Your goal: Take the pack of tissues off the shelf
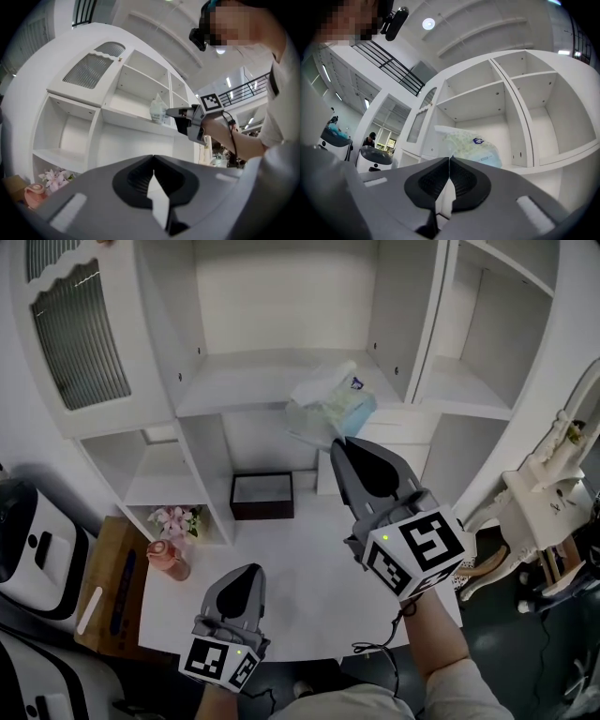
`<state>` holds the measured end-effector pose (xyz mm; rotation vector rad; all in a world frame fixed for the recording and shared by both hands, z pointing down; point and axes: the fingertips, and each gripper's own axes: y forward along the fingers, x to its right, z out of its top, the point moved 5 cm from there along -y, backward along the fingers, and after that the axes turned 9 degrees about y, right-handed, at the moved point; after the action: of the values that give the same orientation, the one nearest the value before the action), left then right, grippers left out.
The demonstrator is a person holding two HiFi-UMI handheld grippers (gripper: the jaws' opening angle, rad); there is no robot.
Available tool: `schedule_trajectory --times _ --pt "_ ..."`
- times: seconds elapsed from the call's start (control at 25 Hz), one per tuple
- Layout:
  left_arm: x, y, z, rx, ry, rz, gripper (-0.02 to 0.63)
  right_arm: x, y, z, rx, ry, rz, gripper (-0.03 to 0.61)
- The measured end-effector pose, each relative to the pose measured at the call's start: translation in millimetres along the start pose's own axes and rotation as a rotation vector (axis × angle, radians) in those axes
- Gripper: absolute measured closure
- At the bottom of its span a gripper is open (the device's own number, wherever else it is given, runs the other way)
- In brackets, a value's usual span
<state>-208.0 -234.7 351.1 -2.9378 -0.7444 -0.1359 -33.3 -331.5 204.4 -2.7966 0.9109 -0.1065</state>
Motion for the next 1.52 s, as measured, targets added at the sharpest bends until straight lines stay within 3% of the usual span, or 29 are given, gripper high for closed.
schedule_trajectory --times 0.8,1.52 --pt "59.1 -28.5 10.7 0.021 0.011 -0.134 0.612 -20.3 -117.3 -22.0 -0.038 0.021 -0.099 0.574" --pt "73.4 -35.3 4.1 0.021 0.001 -0.164 0.612 -36.1 -186.3 -93.0 -0.112 0.165 -0.148 0.574"
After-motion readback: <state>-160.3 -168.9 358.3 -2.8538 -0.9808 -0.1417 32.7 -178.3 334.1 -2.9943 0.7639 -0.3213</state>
